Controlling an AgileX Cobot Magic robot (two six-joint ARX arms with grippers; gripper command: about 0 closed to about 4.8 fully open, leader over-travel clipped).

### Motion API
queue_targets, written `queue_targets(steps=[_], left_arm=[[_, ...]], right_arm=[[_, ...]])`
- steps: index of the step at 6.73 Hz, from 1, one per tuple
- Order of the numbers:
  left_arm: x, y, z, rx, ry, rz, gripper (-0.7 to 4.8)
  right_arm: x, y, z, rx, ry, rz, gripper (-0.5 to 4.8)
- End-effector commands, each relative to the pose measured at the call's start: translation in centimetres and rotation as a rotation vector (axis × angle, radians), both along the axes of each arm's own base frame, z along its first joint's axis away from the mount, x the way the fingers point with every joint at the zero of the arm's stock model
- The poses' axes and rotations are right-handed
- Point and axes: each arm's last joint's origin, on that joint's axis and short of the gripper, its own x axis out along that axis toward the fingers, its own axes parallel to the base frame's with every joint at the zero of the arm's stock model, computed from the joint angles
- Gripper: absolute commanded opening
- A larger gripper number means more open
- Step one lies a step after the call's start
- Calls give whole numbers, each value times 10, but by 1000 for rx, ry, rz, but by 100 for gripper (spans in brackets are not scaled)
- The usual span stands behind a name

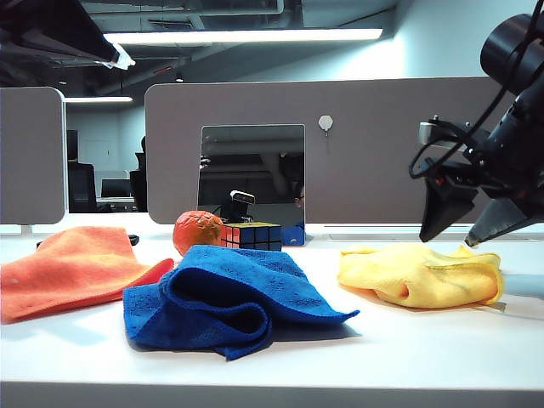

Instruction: Pick up a rag that is the same color as the top surface of the Rubik's Cube and cover the cube with it.

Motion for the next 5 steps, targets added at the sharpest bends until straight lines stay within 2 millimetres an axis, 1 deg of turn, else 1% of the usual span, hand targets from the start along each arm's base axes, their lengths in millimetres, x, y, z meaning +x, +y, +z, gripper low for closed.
queue_targets(steps=[1,2,3,5], left_arm=[[0,0,3,-7,-18,1,-5],[0,0,3,-7,-18,2,-5],[0,0,3,-7,-18,1,-5],[0,0,3,-7,-18,1,-5]], right_arm=[[5,0,-10,-49,13,-38,339],[10,1,-37,-63,102,-33,-1],[10,1,-37,-63,100,-33,-1],[9,1,-24,-33,53,-18,-1]])
